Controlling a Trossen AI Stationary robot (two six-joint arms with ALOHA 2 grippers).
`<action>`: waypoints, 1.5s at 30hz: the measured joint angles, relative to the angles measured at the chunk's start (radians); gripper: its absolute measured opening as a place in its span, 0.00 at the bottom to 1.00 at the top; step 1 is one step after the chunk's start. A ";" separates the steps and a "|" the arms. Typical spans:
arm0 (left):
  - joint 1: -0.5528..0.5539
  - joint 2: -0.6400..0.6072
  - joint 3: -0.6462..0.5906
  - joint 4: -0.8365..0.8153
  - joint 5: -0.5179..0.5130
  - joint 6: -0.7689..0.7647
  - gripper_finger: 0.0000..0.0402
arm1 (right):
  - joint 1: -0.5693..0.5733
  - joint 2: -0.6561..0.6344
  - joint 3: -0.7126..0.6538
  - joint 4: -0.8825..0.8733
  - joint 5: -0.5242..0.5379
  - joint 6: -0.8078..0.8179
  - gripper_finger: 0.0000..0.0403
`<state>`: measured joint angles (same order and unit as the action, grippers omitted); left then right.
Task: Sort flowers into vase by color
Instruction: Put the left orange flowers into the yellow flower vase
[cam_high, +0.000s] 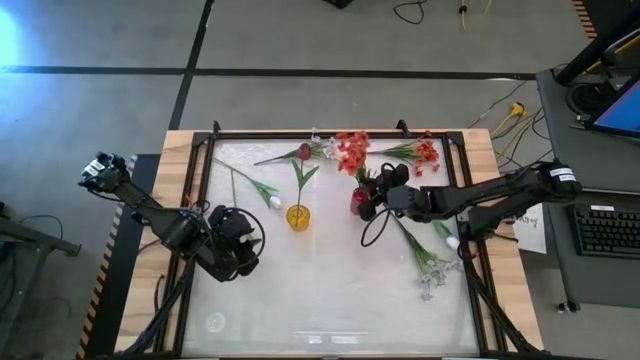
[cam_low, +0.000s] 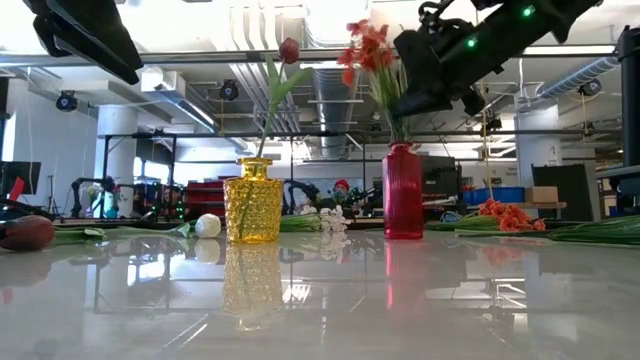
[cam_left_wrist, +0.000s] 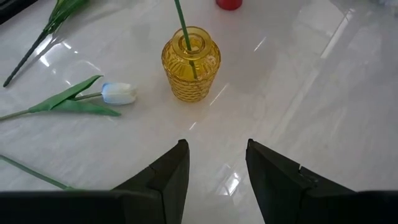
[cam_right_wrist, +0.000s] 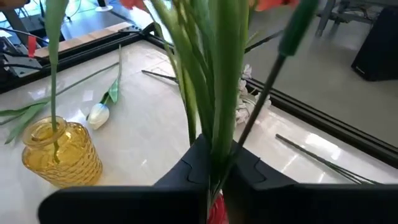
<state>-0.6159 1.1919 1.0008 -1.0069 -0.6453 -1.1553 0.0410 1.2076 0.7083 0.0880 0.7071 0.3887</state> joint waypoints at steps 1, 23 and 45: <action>0.000 0.000 0.000 0.000 0.000 0.000 0.36 | 0.000 -0.002 0.003 0.002 0.000 -0.008 0.03; 0.000 0.000 0.000 -0.001 -0.001 0.016 0.36 | 0.029 -0.062 0.306 0.009 -0.141 -0.290 0.05; 0.000 0.000 0.000 0.004 -0.026 0.021 0.36 | 0.029 0.417 0.449 0.464 -0.349 -0.404 0.06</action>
<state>-0.6155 1.1919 1.0008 -1.0027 -0.6708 -1.1343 0.0696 1.6251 1.1569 0.5523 0.3578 -0.0152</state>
